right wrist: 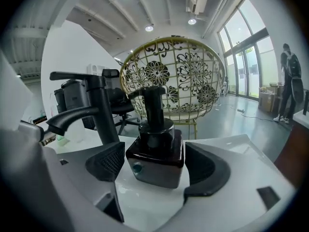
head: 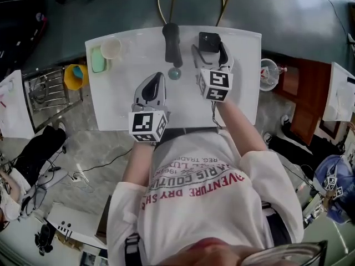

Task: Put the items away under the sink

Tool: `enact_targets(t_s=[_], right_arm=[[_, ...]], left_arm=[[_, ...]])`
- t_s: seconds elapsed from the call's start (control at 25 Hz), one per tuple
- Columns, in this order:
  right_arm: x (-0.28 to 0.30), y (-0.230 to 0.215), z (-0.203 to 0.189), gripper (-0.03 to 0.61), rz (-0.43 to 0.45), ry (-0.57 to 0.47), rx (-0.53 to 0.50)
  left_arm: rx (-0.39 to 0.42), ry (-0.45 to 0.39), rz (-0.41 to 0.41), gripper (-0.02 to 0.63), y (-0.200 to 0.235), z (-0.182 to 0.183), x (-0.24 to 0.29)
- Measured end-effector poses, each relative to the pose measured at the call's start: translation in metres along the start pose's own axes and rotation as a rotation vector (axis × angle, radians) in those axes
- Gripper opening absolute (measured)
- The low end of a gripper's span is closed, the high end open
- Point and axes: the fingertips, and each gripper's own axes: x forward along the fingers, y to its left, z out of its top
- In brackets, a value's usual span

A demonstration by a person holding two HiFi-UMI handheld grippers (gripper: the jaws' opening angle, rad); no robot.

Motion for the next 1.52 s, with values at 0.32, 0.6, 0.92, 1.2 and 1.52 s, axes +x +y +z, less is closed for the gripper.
enact_targets(t_s=[0.32,0.6,0.92,1.2,1.52], right_arm=[[0.024,-0.005,-0.004,0.371,-0.049,-0.013,-0.03],[0.043,-0.009,-0.008,0.371,-0.079,0.029,-0.038],[0.043,-0.011,-0.008,0.371,-0.059,0.036,-0.042],[0.038,-0.011,-0.005,0.371,-0.025,0.04,-0.035],[-0.007,0.01,0.015,0.371,0.011,0.01,-0.061]], left_arm=[[-0.009,0.033,0.011,0.023,0.006,-0.01,0.019],[-0.02,0.054,0.008,0.023,0.009,-0.017,0.023],[-0.013,0.056,0.007,0.023,0.013,-0.018,0.024],[-0.002,0.057,0.01,0.023,0.013,-0.014,0.01],[0.015,0.029,-0.038,0.023,0.009,0.001,-0.009]])
